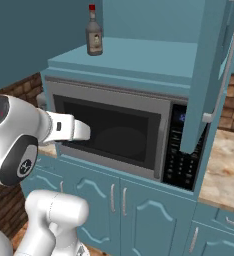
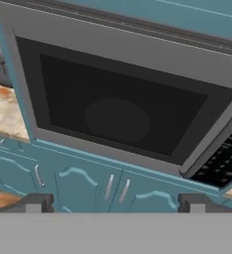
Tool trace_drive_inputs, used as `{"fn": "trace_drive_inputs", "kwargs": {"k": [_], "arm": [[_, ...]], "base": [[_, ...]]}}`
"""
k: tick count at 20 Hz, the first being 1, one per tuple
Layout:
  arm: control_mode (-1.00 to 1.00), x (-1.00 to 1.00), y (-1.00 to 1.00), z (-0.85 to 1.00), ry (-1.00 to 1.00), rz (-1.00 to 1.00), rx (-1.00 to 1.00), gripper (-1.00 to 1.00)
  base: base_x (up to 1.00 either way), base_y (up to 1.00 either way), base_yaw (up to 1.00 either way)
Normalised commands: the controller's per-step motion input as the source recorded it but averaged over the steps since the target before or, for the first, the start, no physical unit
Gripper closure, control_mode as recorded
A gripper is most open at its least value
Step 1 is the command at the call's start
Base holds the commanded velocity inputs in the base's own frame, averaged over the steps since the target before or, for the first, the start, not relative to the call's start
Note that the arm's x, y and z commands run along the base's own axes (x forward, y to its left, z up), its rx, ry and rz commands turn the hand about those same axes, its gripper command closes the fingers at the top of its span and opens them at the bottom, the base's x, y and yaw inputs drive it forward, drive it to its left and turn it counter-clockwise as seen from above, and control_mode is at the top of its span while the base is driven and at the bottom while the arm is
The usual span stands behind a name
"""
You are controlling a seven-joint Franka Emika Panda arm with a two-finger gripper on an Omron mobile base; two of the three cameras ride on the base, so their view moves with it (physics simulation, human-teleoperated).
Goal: Get the candle and the liquor from the cabinet and move them to the dining counter.
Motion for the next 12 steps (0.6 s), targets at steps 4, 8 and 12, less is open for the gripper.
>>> {"fn": "trace_drive_inputs", "kwargs": {"k": [4,8,12], "arm": [[-1.0,0.0,0.0,0.0,0.0,0.0,0.0,-1.0],[-1.0,-0.23,0.0,0.04,-0.15,0.01,0.0,-1.0],[-1.0,-0.62,0.0,0.44,-0.36,0.1,0.0,-1.0]], "base": [[0.11,-0.09,0.0],[0.0,0.0,0.0],[0.0,0.0,0.0]]}}
